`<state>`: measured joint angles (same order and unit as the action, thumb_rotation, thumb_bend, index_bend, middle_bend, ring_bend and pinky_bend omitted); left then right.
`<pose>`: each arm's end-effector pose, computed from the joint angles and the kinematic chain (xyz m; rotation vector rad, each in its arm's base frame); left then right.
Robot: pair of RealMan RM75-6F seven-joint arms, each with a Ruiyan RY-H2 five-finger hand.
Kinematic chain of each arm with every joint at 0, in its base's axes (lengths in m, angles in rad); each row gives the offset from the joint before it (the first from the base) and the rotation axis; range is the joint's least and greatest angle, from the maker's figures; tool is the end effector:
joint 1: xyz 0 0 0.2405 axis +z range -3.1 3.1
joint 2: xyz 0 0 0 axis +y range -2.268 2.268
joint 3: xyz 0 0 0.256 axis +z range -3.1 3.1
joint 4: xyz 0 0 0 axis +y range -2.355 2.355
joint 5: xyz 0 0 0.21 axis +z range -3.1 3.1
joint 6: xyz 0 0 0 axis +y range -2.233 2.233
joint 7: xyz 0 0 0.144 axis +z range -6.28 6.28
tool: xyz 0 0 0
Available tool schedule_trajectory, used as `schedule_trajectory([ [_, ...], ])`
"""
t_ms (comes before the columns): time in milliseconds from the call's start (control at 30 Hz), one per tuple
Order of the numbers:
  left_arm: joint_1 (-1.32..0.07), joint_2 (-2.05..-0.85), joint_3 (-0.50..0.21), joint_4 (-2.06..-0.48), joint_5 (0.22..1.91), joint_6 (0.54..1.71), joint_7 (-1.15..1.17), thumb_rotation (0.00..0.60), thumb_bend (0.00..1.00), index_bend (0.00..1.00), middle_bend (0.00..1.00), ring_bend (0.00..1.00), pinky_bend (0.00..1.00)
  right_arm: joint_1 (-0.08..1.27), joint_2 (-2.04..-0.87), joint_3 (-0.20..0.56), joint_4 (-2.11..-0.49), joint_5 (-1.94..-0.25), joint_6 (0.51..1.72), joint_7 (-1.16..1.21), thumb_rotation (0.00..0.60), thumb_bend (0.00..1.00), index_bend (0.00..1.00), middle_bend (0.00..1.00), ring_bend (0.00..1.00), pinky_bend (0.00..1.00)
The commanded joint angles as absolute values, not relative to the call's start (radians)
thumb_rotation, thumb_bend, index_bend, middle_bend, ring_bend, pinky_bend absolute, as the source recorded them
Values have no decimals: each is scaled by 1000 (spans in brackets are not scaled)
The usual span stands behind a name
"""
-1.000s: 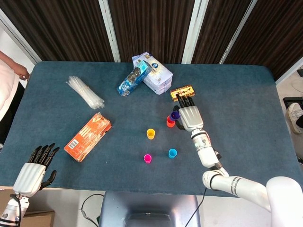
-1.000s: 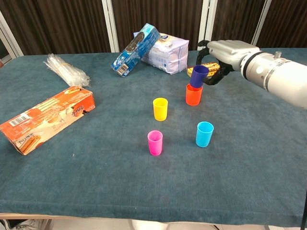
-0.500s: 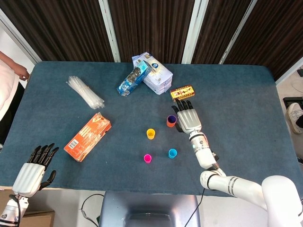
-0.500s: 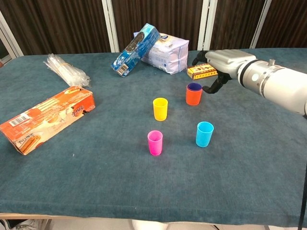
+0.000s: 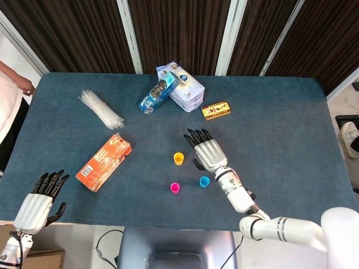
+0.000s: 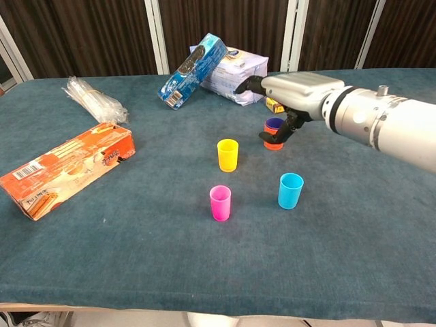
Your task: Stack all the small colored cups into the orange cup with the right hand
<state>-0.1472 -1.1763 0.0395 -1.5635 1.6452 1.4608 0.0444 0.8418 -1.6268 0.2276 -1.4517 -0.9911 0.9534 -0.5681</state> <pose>-0.2939 0.1787 0.1219 -1.6229 -0.8505 -0.9256 -0.1073 -0.3599 -0.0331 1.9088 -0.8085 0.8726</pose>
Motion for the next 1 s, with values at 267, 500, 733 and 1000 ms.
schedule_trajectory([
  [267,-149,-1172,40,-1562,1645,1458,35,600,461,0,0,0,49,928,-1775,232,-1319,-844,928,-706,600,513,351,0,0,0],
  [500,-150,-1170,39,-1562,1642,1456,29,600,460,0,0,0,49,954,-1835,248,-1248,-828,916,-685,600,514,385,0,0,0],
  [733,-149,-1168,40,-1561,1646,1460,22,600,460,0,0,0,49,971,-1879,260,-1200,-828,914,-661,600,513,463,0,0,0],
  [1000,-149,-1167,41,-1559,1650,1462,19,600,460,0,0,0,49,967,-1886,261,-1195,-835,944,-667,600,513,551,10,0,0],
])
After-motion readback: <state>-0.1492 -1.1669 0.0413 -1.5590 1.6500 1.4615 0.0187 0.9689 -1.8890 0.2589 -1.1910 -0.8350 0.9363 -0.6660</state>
